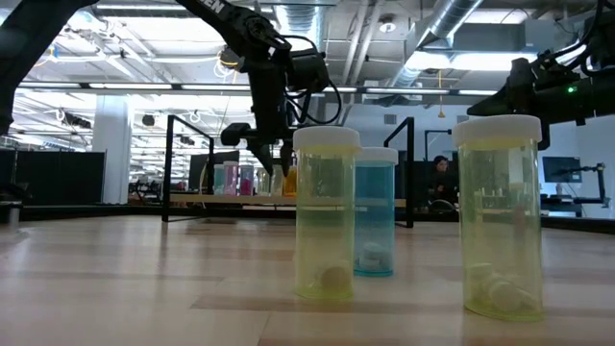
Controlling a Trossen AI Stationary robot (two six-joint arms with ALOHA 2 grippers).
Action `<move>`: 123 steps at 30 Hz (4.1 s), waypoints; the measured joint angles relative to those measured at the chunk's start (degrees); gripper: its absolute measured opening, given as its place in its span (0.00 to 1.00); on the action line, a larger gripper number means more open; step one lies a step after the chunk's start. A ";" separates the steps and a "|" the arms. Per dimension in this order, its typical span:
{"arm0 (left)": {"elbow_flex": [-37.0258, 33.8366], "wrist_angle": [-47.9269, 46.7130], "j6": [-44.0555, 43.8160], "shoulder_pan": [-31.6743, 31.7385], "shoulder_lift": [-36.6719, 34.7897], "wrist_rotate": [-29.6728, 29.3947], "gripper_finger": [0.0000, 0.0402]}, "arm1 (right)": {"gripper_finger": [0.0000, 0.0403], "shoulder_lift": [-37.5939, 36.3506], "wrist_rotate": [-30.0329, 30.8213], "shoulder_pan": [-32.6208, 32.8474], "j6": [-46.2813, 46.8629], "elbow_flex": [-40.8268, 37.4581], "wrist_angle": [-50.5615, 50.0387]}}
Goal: Pick and place medicine bottles onto shelf by color
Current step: Put the yellow pill bottle on the shelf, then put the blue pill bottle on the shelf
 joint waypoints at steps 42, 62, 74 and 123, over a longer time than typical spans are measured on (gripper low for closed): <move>18.20 -11.61 16.46 -2.08 -0.24 19.14 0.52 | 0.62 0.00 0.01 0.02 -0.02 0.00 -0.01; 16.28 0.70 7.12 -34.46 0.04 9.07 0.52 | 0.62 0.02 0.00 0.01 0.01 0.00 0.01; 8.54 11.91 7.83 -46.30 -0.03 -3.10 0.52 | 0.62 0.01 -0.02 0.01 -0.01 0.00 -0.01; 2.77 11.25 14.21 -41.15 1.44 21.30 0.87 | 0.62 0.01 0.00 0.02 -0.01 0.00 0.01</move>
